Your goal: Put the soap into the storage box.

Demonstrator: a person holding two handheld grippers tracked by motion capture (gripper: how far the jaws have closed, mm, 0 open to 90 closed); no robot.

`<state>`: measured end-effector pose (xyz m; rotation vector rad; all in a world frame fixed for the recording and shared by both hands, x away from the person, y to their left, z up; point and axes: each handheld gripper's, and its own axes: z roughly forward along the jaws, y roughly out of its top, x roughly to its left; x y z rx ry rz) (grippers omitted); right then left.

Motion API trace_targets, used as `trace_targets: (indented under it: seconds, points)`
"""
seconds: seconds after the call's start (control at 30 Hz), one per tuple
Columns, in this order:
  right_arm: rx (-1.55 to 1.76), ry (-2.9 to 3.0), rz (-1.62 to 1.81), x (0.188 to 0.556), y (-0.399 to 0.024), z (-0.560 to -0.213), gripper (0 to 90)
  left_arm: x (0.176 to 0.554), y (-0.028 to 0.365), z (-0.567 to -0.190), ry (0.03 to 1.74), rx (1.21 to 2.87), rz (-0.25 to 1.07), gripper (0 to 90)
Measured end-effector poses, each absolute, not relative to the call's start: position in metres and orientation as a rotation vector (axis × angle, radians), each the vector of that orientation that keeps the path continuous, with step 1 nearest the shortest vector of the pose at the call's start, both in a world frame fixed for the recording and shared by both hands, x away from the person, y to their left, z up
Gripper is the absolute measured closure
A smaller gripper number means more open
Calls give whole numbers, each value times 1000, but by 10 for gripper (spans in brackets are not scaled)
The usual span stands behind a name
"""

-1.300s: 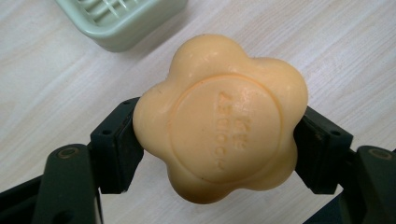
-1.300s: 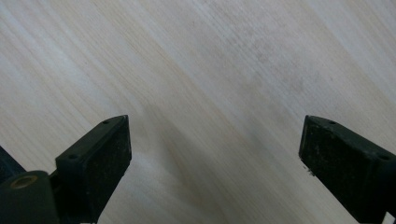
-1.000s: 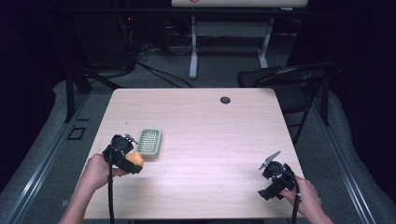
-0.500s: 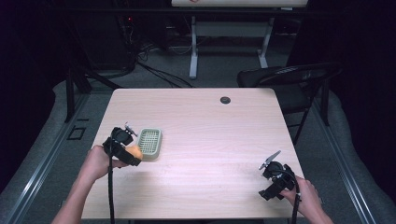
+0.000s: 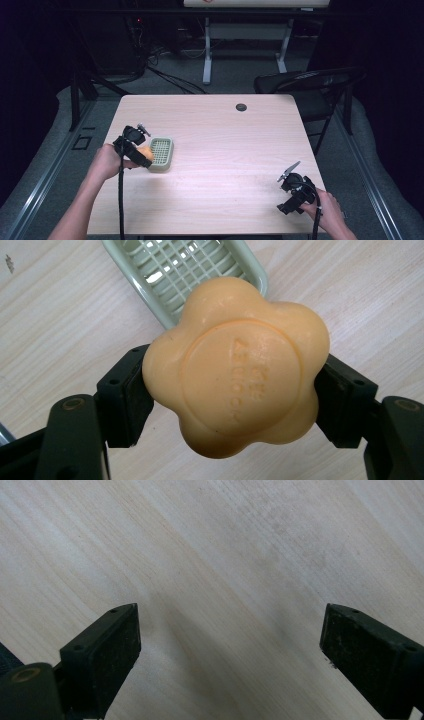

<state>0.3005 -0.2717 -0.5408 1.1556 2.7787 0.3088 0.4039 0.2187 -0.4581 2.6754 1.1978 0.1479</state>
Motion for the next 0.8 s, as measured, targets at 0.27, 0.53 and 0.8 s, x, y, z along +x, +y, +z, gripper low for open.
trace_targets:
  seconds: [0.27,0.53,0.8]
  points:
    - [1148,2787,294,300,-273,-540,90,414,215,-457,1205,2665,150,271]
    - [1140,2784,277,299,-272,-538,90,420,213,-454,1207,2670,154,271]
    - [1148,2793,289,299,-272,-539,90,429,213,-455,1219,2671,165,271]
